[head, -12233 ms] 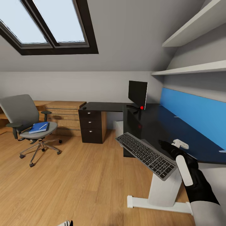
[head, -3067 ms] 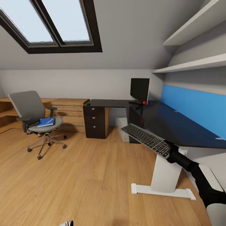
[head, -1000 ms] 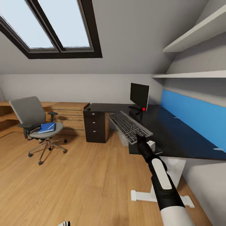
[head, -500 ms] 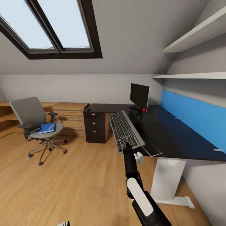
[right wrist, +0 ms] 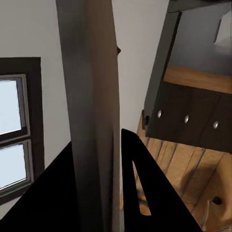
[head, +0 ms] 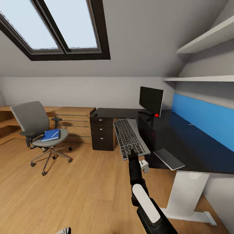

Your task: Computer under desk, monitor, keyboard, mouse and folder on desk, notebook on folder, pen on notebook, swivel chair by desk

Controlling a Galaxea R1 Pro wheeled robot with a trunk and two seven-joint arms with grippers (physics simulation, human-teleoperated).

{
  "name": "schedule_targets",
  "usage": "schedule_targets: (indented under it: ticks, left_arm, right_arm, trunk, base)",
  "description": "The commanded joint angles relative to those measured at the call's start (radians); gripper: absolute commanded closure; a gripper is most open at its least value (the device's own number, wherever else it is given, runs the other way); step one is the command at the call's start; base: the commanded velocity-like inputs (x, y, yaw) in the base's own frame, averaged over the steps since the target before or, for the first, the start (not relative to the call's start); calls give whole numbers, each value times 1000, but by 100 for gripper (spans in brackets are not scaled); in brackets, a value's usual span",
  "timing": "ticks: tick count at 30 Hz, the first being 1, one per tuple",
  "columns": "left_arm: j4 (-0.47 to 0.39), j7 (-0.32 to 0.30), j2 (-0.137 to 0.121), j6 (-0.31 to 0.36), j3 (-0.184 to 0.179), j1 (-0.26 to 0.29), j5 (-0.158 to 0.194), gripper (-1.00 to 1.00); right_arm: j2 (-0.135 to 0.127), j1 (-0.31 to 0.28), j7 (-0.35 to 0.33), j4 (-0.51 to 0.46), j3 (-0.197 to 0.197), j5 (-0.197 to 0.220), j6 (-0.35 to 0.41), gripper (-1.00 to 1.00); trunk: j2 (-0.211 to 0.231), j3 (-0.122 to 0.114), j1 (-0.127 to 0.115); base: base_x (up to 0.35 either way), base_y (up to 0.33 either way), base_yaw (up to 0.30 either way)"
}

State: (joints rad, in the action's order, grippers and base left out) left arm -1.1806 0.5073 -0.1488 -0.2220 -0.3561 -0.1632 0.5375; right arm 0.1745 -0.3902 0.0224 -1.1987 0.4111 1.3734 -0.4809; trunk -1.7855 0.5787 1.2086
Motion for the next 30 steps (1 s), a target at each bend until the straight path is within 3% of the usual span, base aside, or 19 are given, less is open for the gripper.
schedule_targets:
  ticks: [1,14,21,30]
  left_arm:
    - [-1,3,-1,-7,-1,1,11,-100]
    - [-1,-1,-23,0,16,1,19,-100]
    - [0,0,-21,0,14,1,14,-100]
    - [4,3,-13,1,9,1,11,-100]
  right_arm:
    - [0,-1,-1,-1,2,3,-5,100]
    - [0,2,-1,-1,1,4,-6,100]
    - [0,2,-1,-1,0,5,-5,100]
    - [0,2,-1,-1,0,4,-5,100]
  trunk:
    - [0,1,0]
    - [0,6,0]
    - [49,-10,-26]
    - [112,-37,-61]
  base:
    - [226,269,0]
    - [228,269,16]
    - [282,183,51]
    - [237,-9,5]
